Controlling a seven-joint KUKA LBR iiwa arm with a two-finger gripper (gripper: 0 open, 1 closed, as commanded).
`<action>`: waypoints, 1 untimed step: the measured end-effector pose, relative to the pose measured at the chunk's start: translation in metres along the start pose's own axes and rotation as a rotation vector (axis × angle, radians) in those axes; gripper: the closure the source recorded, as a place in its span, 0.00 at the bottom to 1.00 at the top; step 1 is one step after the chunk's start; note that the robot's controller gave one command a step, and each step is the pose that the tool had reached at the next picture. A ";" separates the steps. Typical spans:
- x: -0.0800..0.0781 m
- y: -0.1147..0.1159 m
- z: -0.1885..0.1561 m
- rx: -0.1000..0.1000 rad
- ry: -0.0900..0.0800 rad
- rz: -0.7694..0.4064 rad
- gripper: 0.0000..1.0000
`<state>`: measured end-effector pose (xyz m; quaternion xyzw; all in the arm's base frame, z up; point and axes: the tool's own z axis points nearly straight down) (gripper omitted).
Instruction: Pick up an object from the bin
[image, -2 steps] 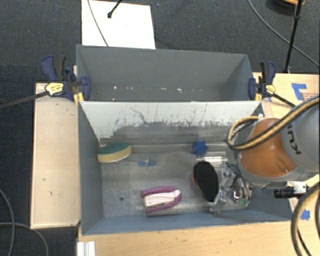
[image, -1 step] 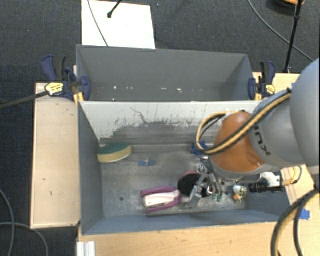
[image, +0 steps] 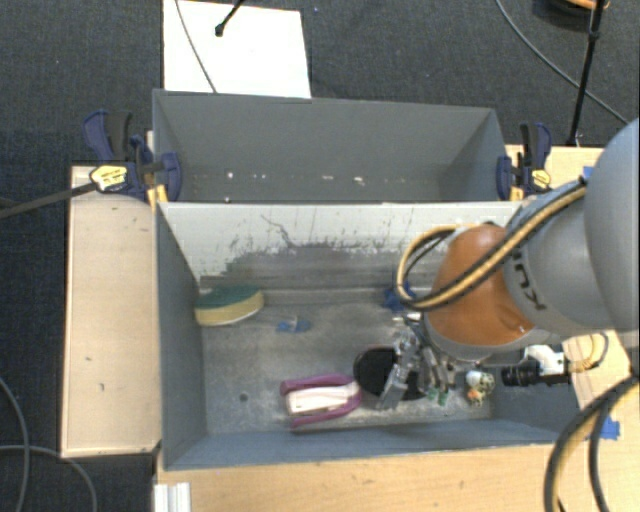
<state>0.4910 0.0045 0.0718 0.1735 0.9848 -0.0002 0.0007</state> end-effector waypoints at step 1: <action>0.003 -0.011 -0.141 -0.003 -0.006 0.133 1.00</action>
Offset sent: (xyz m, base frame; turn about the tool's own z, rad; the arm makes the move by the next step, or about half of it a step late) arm -0.0083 -0.0087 0.1370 0.1332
